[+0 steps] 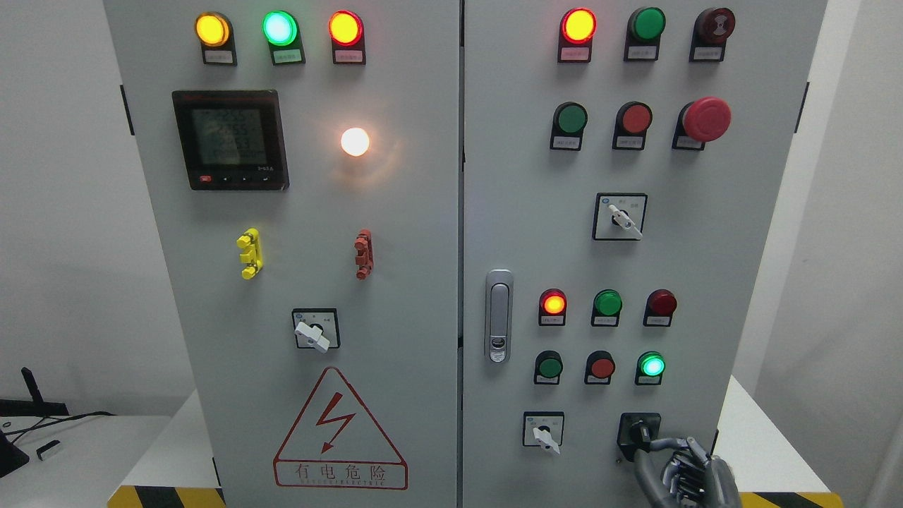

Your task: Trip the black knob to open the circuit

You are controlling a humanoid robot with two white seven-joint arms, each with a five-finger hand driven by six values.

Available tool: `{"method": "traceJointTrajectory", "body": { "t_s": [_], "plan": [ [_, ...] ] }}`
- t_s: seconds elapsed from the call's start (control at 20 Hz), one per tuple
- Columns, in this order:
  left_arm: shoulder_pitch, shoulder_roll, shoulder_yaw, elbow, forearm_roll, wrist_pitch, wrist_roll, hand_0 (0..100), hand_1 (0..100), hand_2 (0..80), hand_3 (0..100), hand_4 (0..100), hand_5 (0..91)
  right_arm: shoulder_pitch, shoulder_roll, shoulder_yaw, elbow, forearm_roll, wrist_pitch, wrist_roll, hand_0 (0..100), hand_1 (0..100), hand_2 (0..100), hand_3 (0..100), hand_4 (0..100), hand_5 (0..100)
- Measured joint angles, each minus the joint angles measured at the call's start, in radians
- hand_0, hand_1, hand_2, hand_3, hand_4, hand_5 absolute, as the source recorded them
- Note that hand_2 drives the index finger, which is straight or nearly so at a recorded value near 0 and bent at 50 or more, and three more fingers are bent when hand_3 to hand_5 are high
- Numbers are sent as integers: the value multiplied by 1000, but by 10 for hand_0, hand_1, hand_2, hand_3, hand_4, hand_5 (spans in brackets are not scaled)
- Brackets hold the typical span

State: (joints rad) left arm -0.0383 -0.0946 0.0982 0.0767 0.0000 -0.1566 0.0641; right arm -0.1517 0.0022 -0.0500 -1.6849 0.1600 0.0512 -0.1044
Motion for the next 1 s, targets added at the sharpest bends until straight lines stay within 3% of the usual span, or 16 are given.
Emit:
{"method": "traceJointTrajectory", "body": {
  "t_s": [0.2,0.35,0.45,0.55,0.65,0.75,0.8,0.85,1.0],
  "plan": [
    [0,0,0,0,0,0,0,120,389,0,0,0,0,15,-8,-2,3,1,-80,3,406,666,403,795,903,1000],
    [0,0,0,0,0,0,0,120,389,0,0,0,0,24,-15,-4,9,1,-169,4,385,655,340,701,784,915],
    [0,0,0,0,0,0,0,120,389,0,0,0,0,29,-19,-5,16,2,-234,5,369,622,271,614,670,781],
    [0,0,0,0,0,0,0,120,389,0,0,0,0,37,-23,-6,22,2,-279,8,366,580,219,542,613,722],
    [0,0,0,0,0,0,0,120,389,0,0,0,0,49,-27,-7,27,2,-328,21,361,548,138,440,494,625],
    [0,0,0,0,0,0,0,120,389,0,0,0,0,67,-31,-8,30,2,-387,34,376,439,28,281,295,375],
    [0,0,0,0,0,0,0,120,389,0,0,0,0,82,-32,-8,33,2,-418,45,369,414,4,249,256,327],
    [0,0,0,0,0,0,0,120,389,0,0,0,0,93,-34,-8,34,2,-447,58,327,345,0,163,145,201],
    [0,0,0,0,0,0,0,120,389,0,0,0,0,120,-37,-9,37,0,-504,89,217,238,0,46,0,66]
  ]
}}
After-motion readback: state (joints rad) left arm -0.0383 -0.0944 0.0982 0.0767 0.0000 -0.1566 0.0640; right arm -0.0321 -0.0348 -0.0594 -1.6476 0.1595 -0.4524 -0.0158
